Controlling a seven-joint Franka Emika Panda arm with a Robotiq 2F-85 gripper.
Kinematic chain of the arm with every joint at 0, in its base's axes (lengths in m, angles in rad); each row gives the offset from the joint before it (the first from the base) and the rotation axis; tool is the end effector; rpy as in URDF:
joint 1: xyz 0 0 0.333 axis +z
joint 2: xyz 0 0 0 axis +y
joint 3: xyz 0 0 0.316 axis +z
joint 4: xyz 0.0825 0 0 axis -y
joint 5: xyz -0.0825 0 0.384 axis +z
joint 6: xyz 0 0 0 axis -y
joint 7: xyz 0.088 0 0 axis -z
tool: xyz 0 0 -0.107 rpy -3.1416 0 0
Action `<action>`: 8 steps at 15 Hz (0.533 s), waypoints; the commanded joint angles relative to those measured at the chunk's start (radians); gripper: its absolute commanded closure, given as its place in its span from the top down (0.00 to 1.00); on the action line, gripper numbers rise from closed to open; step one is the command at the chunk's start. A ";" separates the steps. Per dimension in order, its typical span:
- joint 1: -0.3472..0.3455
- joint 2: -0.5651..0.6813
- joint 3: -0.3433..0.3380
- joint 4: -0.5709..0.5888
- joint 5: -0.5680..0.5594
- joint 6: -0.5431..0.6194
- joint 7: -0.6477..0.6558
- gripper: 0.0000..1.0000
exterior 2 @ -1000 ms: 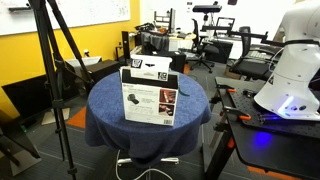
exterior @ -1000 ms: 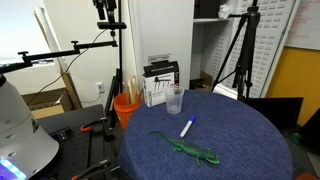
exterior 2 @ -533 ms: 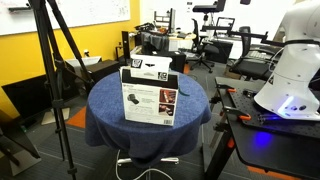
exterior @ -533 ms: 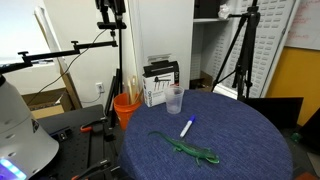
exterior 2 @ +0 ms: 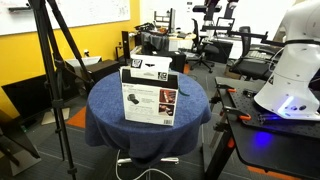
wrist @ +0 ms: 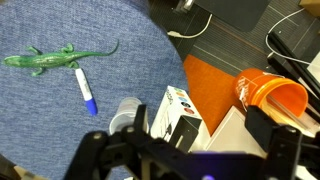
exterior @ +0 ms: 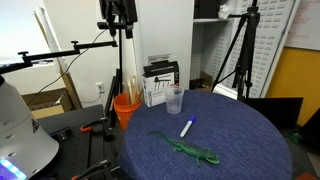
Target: Put the marker in the cup
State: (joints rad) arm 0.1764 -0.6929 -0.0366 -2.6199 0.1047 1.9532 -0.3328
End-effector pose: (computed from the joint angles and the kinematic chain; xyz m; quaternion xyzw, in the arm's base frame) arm 0.3369 0.0541 0.4679 -0.9737 -0.2192 -0.0182 0.0590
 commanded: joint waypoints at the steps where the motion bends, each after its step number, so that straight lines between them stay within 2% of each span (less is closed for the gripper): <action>1: -0.043 0.067 -0.049 -0.026 -0.042 0.096 -0.061 1.00; 8: -0.101 0.272 -0.162 -0.011 -0.032 0.248 -0.175 1.00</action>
State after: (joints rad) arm 0.0989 -0.5255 -0.1716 -2.6624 0.0774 2.1497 -0.4563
